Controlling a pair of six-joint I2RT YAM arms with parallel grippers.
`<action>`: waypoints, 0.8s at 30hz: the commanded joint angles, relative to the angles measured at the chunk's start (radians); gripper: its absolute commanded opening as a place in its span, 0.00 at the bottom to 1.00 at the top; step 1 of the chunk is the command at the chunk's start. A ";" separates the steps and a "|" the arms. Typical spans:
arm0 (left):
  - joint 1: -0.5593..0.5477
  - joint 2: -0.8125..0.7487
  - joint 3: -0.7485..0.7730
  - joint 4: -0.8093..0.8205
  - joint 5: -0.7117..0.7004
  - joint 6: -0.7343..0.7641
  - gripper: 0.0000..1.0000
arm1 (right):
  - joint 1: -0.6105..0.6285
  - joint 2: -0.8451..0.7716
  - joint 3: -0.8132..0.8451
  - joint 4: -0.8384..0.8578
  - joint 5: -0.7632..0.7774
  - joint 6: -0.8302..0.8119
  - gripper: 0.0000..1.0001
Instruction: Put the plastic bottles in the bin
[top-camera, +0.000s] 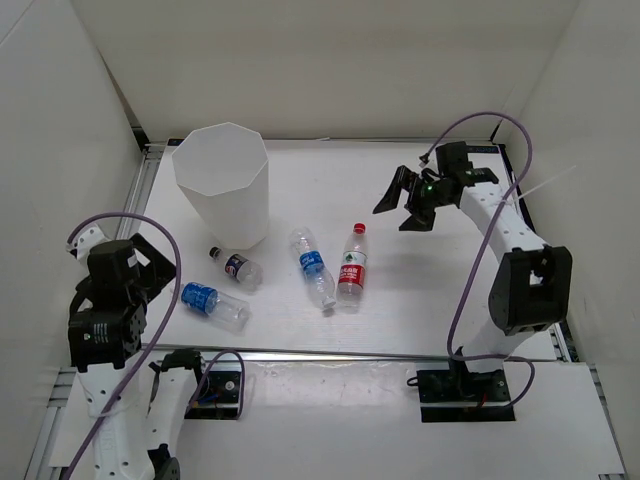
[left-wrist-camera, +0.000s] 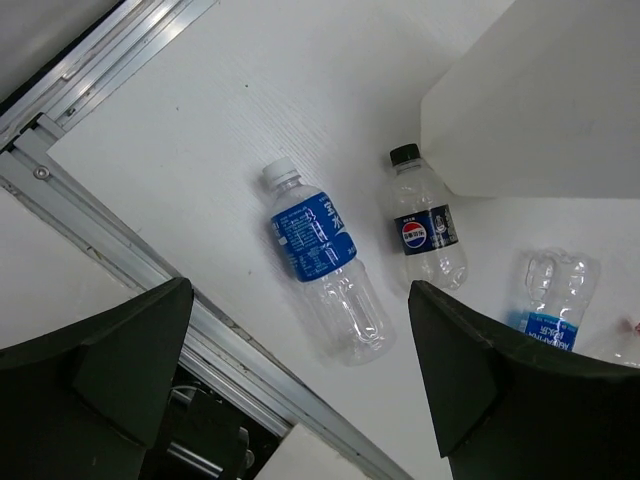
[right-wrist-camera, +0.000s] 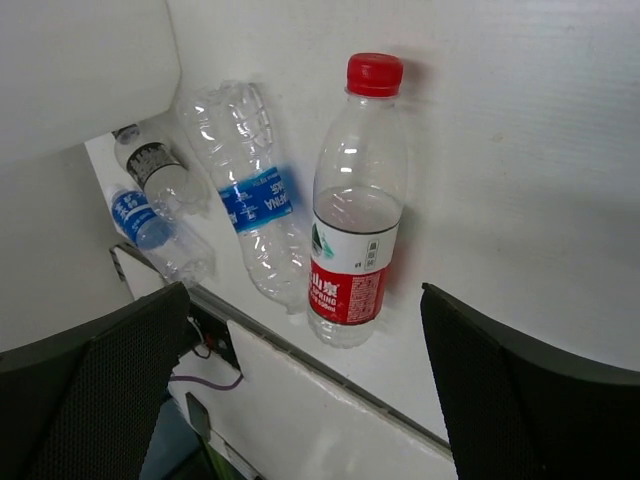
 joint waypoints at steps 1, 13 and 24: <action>-0.007 -0.019 0.030 -0.002 0.003 0.062 1.00 | 0.040 0.042 0.080 0.026 0.013 -0.092 1.00; -0.007 0.021 0.084 -0.043 -0.011 0.061 1.00 | 0.209 0.286 0.147 -0.010 0.265 -0.134 1.00; -0.007 -0.024 0.064 -0.052 -0.011 0.052 1.00 | 0.232 0.431 0.155 -0.010 0.268 -0.080 1.00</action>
